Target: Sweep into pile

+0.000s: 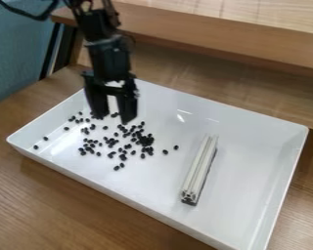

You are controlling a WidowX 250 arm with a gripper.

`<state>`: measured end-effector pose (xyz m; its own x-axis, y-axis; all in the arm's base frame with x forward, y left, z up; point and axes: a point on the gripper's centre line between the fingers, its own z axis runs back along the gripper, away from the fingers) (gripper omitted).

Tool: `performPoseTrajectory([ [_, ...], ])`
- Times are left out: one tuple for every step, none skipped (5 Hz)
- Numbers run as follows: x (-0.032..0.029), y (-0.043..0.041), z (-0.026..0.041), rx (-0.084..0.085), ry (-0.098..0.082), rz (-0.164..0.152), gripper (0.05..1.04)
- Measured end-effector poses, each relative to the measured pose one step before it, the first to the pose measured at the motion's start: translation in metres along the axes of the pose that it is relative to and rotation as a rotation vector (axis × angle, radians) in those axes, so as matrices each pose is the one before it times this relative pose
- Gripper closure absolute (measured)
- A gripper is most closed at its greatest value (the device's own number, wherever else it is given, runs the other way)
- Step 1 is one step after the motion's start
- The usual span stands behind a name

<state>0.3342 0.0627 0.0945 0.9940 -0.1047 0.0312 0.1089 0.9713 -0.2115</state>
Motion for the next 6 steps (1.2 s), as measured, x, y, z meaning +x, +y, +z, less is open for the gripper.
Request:
performPoseTrajectory([
  [0.00080,-0.02075,-0.01287,-0.0221,0.0153,0.0027,0.085],
  [-0.00134,-0.01837,-0.00119,0.0149,-0.0365,0.0582,0.085],
  [0.00134,-0.02226,0.00173,0.0231,-0.0329,0.0610,0.085],
  [-0.00014,-0.01500,-0.00701,-0.0464,-0.0121,0.0503,0.085],
  [-0.00106,-0.01287,-0.01135,-0.0338,-0.0115,0.0677,0.085],
  [-0.00036,-0.00822,-0.01723,0.0190,0.0164,-0.0003,0.085],
])
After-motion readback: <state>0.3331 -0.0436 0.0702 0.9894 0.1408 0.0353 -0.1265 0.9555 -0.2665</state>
